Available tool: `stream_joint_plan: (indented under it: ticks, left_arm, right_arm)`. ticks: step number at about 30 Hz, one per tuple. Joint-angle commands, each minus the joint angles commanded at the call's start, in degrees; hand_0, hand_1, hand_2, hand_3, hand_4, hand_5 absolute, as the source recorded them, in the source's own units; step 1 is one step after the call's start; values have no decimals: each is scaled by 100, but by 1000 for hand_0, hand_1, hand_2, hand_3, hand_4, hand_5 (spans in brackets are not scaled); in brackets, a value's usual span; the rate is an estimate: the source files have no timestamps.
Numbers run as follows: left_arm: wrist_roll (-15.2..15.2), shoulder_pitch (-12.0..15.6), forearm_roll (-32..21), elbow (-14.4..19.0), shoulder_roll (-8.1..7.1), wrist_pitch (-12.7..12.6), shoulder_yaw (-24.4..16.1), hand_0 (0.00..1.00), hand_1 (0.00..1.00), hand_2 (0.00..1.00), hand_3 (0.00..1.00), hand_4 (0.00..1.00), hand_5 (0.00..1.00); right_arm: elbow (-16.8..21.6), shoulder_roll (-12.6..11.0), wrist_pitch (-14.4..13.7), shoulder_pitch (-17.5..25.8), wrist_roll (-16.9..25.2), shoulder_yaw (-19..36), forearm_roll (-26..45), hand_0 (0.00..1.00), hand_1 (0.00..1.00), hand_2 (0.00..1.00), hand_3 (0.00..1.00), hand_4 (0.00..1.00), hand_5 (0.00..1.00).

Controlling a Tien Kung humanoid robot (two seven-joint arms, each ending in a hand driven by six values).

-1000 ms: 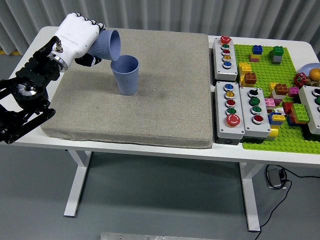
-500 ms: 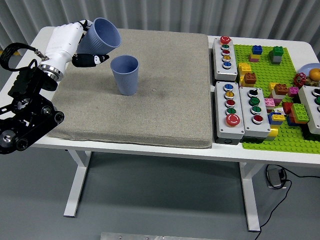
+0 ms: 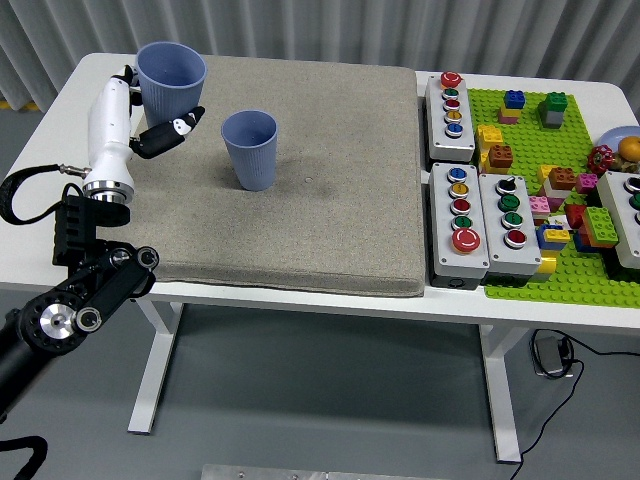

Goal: Pick cup pour cup place

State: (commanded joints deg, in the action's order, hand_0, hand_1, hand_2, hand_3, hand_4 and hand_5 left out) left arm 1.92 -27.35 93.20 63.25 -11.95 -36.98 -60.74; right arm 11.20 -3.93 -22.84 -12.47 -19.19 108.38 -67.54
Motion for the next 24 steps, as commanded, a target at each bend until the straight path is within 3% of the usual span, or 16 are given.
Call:
stream_joint_plan:
  ticks: [7,13,20,24]
  left_arm:
    - [-653,303,-405,14,145,0,-19,537,549,572,588,788,225]
    - [-1229,578,-1065,43,303,0,-135,536,552,583,590,787,228]
    - [-1641,767,-1637,-15,368,0,-107,537,551,586,590,787,229]
    - [-2116,858,-2113,-170,422,0,-31,536,549,582,591,786,231]
  right_arm:
    - [4,10,10,57,-12,27,-62,670,549,485,539,4,313]
    - [1,12,16,57,-6,40,-70,670,549,485,539,3,313]
    - [-5,12,18,42,6,52,-75,670,549,486,539,2,311]
    - [-5,16,22,44,4,63,-91,670,549,486,539,2,311]
